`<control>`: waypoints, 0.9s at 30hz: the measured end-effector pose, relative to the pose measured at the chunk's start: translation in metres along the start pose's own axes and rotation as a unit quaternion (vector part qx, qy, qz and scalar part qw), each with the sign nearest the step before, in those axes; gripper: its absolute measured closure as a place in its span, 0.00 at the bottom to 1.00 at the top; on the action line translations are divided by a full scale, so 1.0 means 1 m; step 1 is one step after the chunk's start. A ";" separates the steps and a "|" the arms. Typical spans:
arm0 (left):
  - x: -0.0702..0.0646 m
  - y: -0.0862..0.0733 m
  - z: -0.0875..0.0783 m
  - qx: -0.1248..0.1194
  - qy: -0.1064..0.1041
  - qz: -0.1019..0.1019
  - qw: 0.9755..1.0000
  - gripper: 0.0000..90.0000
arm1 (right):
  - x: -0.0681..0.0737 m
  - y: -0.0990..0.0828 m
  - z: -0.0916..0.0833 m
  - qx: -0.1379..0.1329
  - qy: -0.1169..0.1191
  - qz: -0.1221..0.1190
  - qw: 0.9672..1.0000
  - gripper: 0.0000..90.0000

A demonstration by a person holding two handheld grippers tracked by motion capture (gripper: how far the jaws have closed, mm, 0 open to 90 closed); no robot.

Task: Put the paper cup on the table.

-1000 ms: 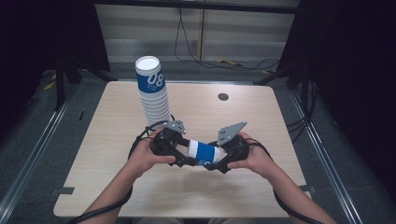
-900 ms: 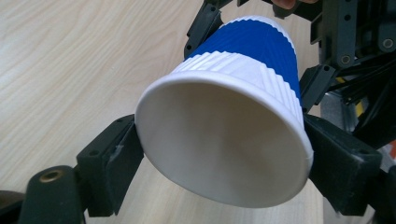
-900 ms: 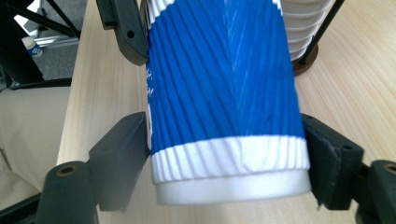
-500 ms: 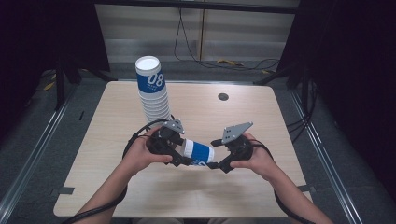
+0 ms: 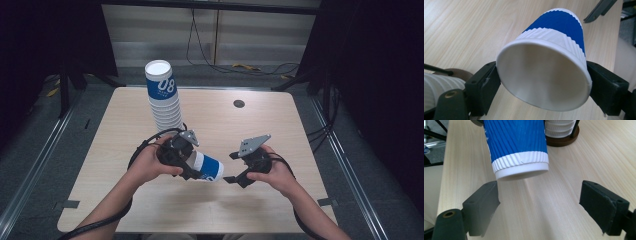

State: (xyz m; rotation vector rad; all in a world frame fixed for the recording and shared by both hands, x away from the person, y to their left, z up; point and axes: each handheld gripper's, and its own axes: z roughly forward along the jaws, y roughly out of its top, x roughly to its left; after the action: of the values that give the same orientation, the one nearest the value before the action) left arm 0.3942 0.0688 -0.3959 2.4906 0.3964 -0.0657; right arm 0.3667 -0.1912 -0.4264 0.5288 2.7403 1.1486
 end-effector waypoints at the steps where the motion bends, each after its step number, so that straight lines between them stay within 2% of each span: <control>1: 0.001 0.001 0.000 0.008 -0.001 0.008 1.000 0.19 | 0.000 0.000 0.000 0.001 0.001 0.000 1.000 0.17; 6: 0.000 0.003 0.001 0.044 0.008 0.020 0.999 0.19 | 0.001 -0.002 0.001 0.001 0.000 0.004 1.000 0.17; 9: -0.001 0.003 0.003 0.059 0.009 0.019 0.998 0.19 | 0.001 -0.003 0.002 0.008 -0.004 -0.001 1.000 0.17; 13: -0.002 0.005 0.005 0.077 0.016 0.028 0.997 0.19 | 0.002 -0.004 0.003 0.012 -0.003 0.000 1.000 0.17; 17: -0.003 0.006 0.006 0.087 0.021 0.027 0.996 0.18 | 0.002 -0.005 0.004 0.012 0.000 0.002 1.000 0.17; 18: -0.003 0.007 0.007 0.094 0.022 0.033 0.995 0.18 | 0.002 -0.005 0.004 0.013 0.000 0.003 1.000 0.17; 20: -0.004 0.008 0.008 0.101 0.026 0.030 0.994 0.18 | 0.002 -0.005 0.004 0.013 0.000 0.002 1.000 0.17; 21: -0.003 0.009 0.008 0.110 0.027 0.037 0.993 0.18 | 0.002 -0.005 0.005 0.012 0.000 0.001 1.000 0.17; 22: -0.006 0.009 0.010 0.113 0.034 0.028 0.993 0.18 | 0.002 -0.005 0.005 0.011 0.000 0.000 1.000 0.17; 23: -0.005 0.011 0.010 0.121 0.033 0.040 0.991 0.18 | 0.003 -0.005 0.006 0.012 0.003 0.000 1.000 0.17; 25: -0.006 0.012 0.010 0.125 0.031 0.044 0.991 0.18 | 0.004 -0.006 0.006 0.014 0.002 0.001 1.000 0.17; 27: -0.009 0.013 0.011 0.123 0.032 0.035 0.991 0.18 | 0.004 -0.006 0.007 0.014 0.005 0.000 1.000 0.17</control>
State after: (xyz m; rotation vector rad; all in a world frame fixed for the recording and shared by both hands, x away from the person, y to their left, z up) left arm 0.3905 0.0495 -0.3964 2.7546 0.3439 -0.0061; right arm 0.3630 -0.1889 -0.4356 0.5293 2.7686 1.1173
